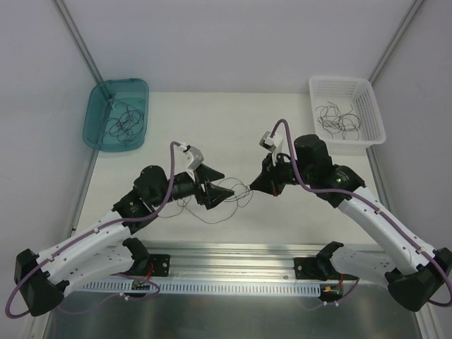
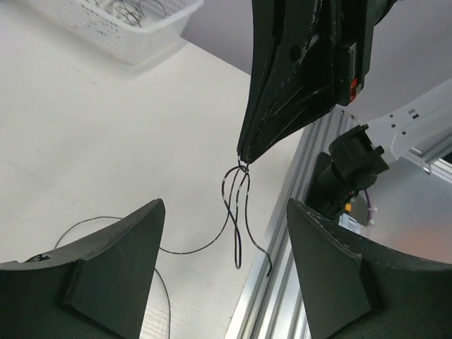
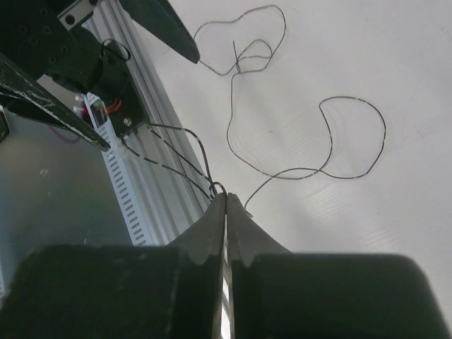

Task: Untangle the cables
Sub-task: Untie the cable.

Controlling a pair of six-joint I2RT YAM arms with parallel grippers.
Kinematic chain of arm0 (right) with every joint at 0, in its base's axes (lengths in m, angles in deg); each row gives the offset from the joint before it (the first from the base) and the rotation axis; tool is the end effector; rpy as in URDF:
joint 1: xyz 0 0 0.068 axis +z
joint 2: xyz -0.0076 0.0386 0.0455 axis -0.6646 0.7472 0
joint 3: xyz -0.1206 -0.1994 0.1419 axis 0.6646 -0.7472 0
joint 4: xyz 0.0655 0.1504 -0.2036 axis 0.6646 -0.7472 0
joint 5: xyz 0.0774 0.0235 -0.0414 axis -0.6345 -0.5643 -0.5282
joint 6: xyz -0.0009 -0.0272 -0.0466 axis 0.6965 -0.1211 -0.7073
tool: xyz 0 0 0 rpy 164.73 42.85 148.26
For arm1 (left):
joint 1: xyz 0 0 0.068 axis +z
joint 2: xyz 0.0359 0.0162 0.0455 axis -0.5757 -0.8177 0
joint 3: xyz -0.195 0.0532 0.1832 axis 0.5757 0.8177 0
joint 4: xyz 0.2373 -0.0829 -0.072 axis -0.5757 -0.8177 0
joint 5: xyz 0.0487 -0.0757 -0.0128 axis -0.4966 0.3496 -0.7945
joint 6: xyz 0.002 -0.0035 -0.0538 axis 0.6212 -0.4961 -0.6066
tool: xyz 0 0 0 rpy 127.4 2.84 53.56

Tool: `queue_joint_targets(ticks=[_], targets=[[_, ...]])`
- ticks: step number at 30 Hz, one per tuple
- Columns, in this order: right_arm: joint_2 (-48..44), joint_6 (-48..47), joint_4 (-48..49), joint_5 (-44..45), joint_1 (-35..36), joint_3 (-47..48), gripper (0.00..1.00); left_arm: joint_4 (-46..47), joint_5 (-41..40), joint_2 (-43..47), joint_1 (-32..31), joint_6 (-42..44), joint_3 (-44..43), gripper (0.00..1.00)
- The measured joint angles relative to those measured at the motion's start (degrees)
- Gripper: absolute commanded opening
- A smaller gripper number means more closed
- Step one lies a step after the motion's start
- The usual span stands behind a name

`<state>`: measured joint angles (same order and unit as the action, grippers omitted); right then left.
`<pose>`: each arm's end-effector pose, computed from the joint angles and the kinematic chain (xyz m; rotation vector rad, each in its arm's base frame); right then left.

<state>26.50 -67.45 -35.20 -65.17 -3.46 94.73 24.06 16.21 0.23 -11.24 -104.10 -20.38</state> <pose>0.1636 0.1524 0.3583 -1.1509 1.6899 0.8641 0.1212 -0.1438 0.3272 0.6838 1.3928 -1.1095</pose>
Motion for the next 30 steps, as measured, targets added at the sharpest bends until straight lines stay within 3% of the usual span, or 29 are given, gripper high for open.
queue_joint_targets(ticks=[9, 19, 22, 23, 25, 30], targets=[[3.4, -7.7, -9.1, -0.4, 1.5, 3.5, 0.01, -9.4, 8.5, -15.7, 0.0, 0.0, -9.9, 0.62], [3.8, -9.3, -11.0, -0.4, 2.2, 4.4, 0.01, -11.4, 14.4, -20.9, 0.0, 0.3, -13.0, 0.44], [3.8, -9.3, -11.0, -0.4, 2.5, 4.4, 0.01, -11.4, 15.4, -21.4, 0.0, 0.5, -13.2, 0.28], [3.8, -9.3, -11.0, -0.4, 2.6, 4.4, 0.01, -11.4, 15.5, -21.5, 0.0, 0.5, -13.2, 0.14], [3.8, -9.2, -11.0, -0.4, 2.7, 4.4, 0.01, -11.3, 15.8, -21.6, 0.0, 0.7, -13.2, 0.01], [3.8, -9.1, -10.5, -0.4, 2.8, 4.0, 0.01, -10.7, 15.4, -21.4, 0.0, 1.2, -13.1, 0.00]])
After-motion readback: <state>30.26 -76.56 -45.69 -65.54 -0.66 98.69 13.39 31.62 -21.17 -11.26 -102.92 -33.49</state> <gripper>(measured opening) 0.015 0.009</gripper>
